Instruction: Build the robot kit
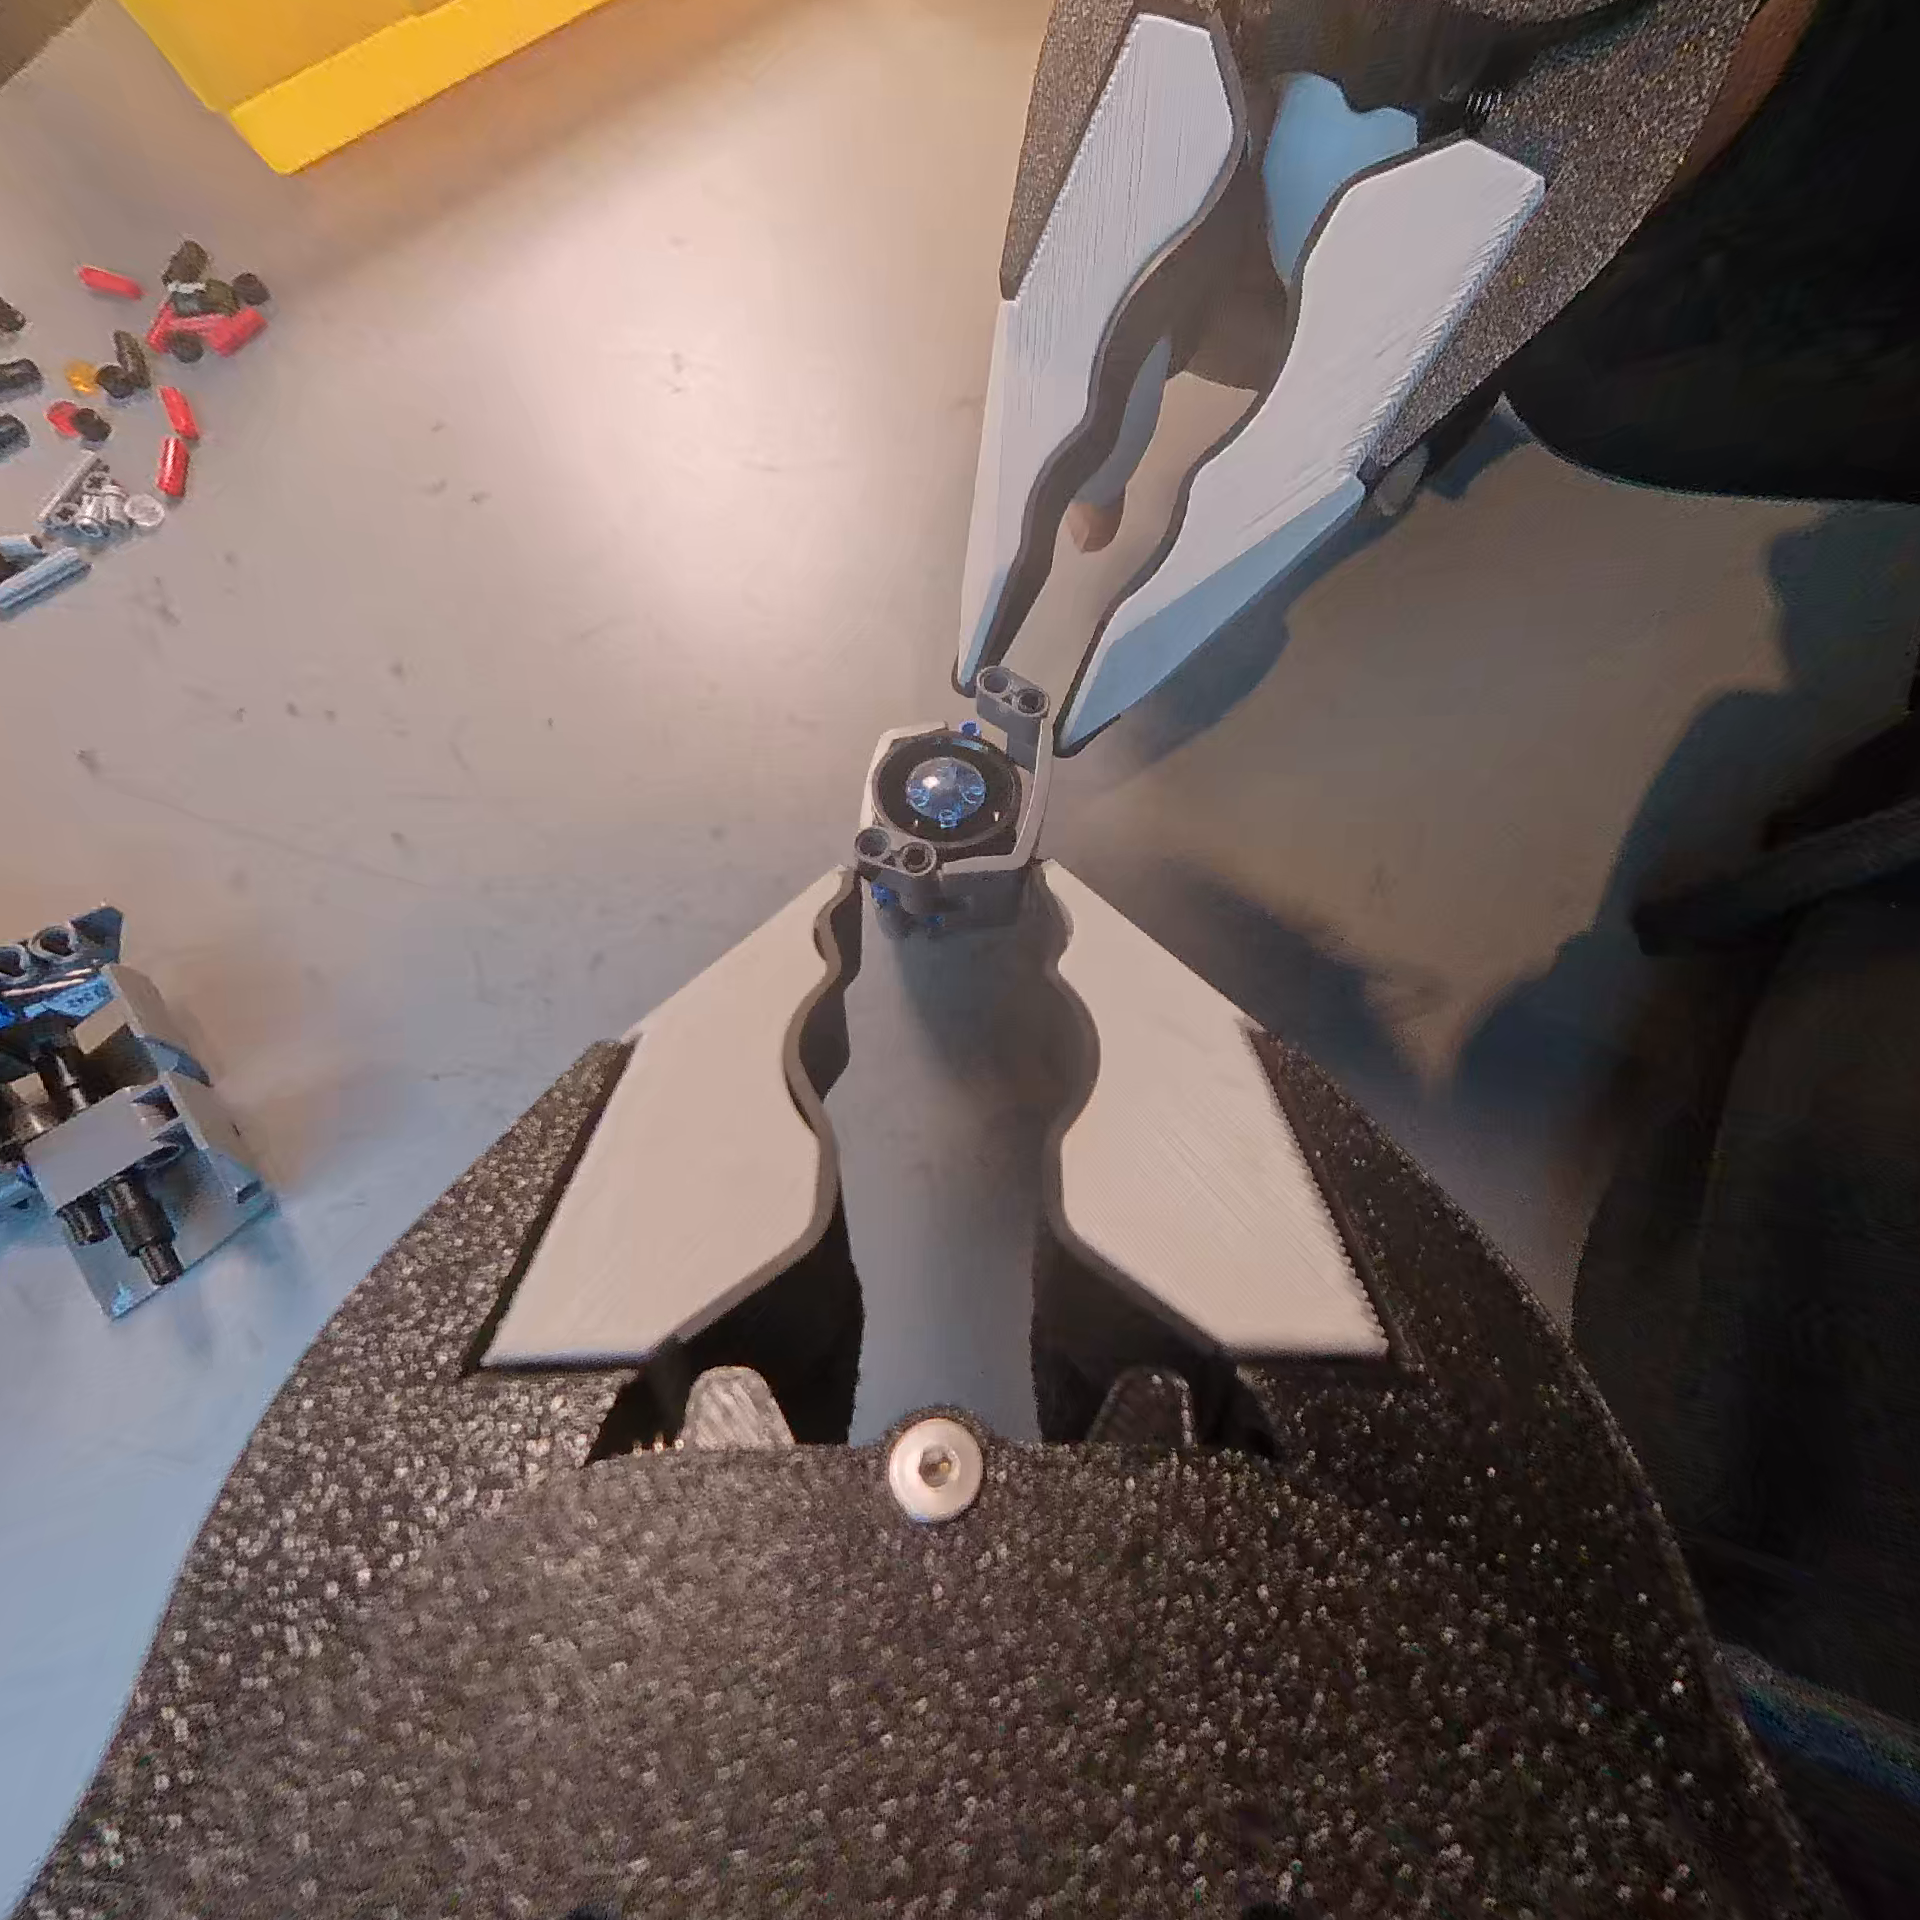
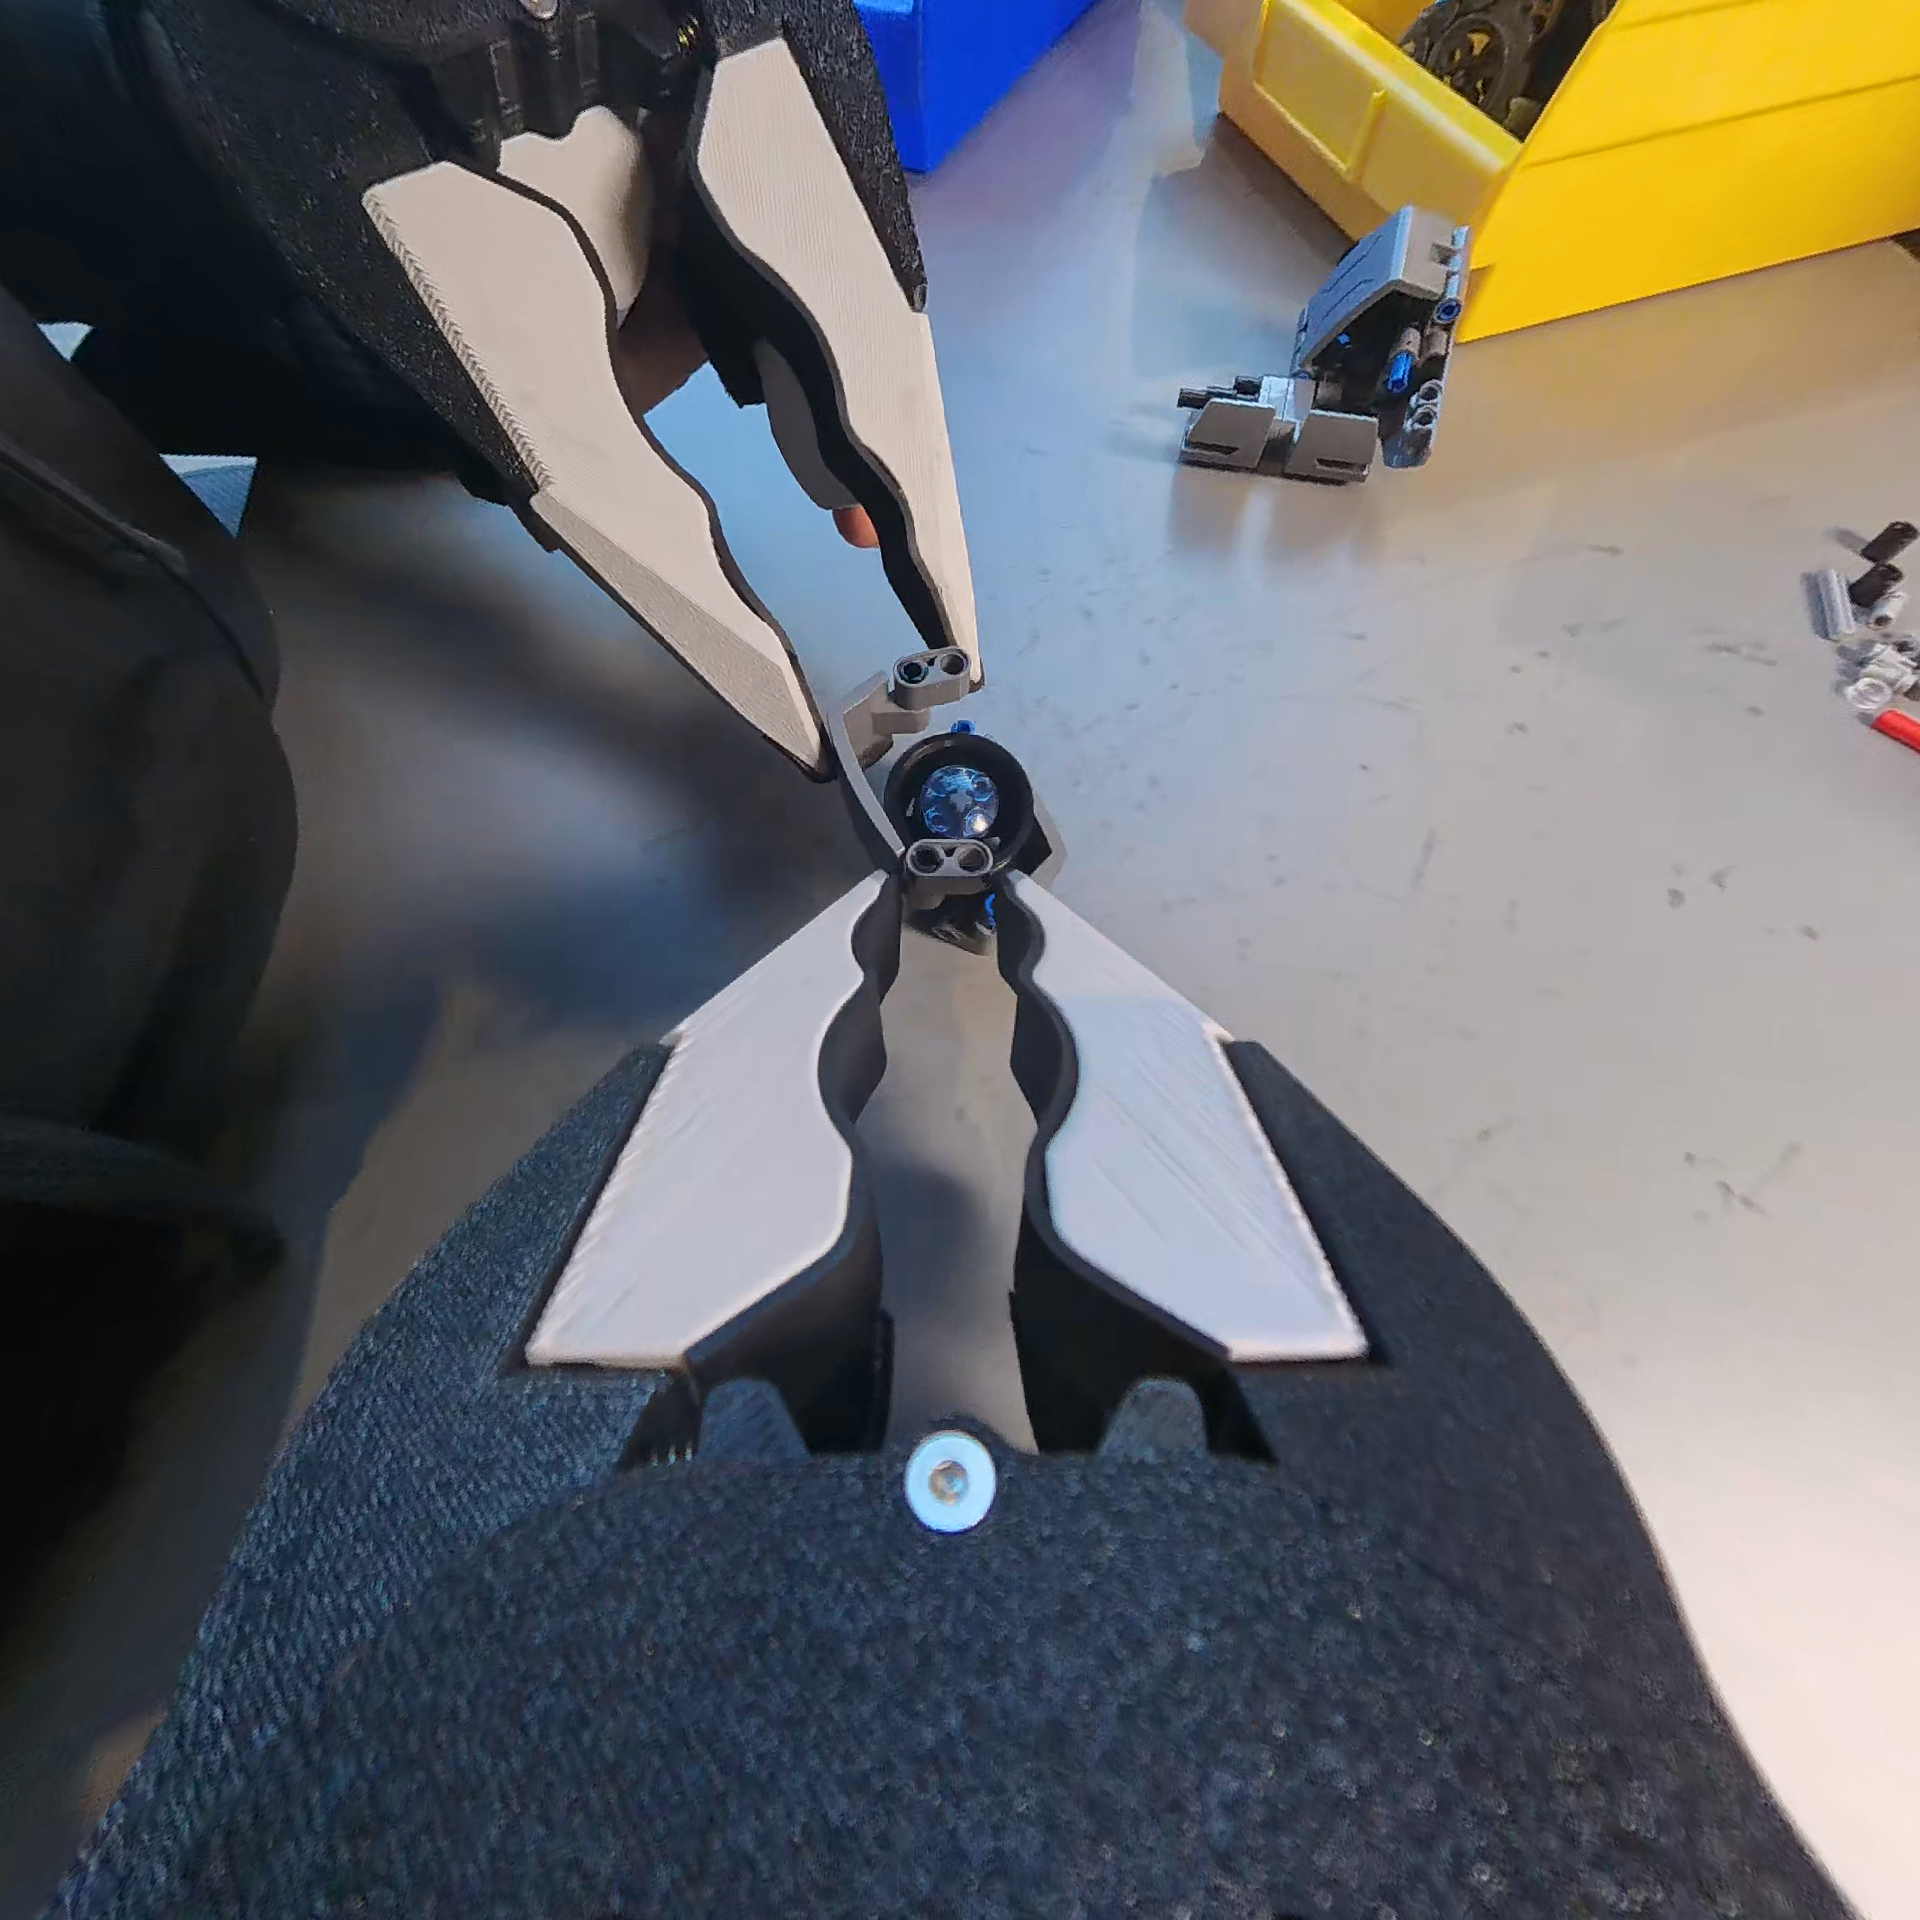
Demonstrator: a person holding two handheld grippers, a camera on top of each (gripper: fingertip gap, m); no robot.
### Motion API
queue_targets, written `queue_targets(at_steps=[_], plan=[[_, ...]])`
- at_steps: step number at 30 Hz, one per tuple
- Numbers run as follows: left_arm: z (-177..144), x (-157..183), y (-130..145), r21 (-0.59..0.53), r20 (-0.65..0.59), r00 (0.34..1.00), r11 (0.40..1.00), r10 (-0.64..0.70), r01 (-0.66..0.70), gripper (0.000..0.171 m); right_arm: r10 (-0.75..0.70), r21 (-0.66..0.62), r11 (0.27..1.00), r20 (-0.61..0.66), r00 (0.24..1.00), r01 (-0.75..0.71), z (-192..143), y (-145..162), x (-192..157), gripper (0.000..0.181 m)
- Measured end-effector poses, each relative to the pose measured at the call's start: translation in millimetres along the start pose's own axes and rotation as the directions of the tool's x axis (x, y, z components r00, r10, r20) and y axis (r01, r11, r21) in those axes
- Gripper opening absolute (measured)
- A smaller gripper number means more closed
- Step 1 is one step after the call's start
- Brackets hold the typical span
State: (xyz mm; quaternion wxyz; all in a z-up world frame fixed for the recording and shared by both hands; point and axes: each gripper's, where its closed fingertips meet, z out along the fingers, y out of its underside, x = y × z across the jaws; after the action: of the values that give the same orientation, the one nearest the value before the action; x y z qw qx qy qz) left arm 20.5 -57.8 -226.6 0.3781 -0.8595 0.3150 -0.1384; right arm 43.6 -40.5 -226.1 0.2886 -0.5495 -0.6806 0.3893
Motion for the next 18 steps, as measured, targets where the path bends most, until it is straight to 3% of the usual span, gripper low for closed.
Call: queue_targets(at_steps=[18], plan=[[5.3,-1.9,3.7,-0.049,-0.02,1.0,0.999,0.004,-0.005,0.031,0.037,-0.033,0.999,0.01,0.999,-0.037,3.1,7.3,4.4,0.018]])
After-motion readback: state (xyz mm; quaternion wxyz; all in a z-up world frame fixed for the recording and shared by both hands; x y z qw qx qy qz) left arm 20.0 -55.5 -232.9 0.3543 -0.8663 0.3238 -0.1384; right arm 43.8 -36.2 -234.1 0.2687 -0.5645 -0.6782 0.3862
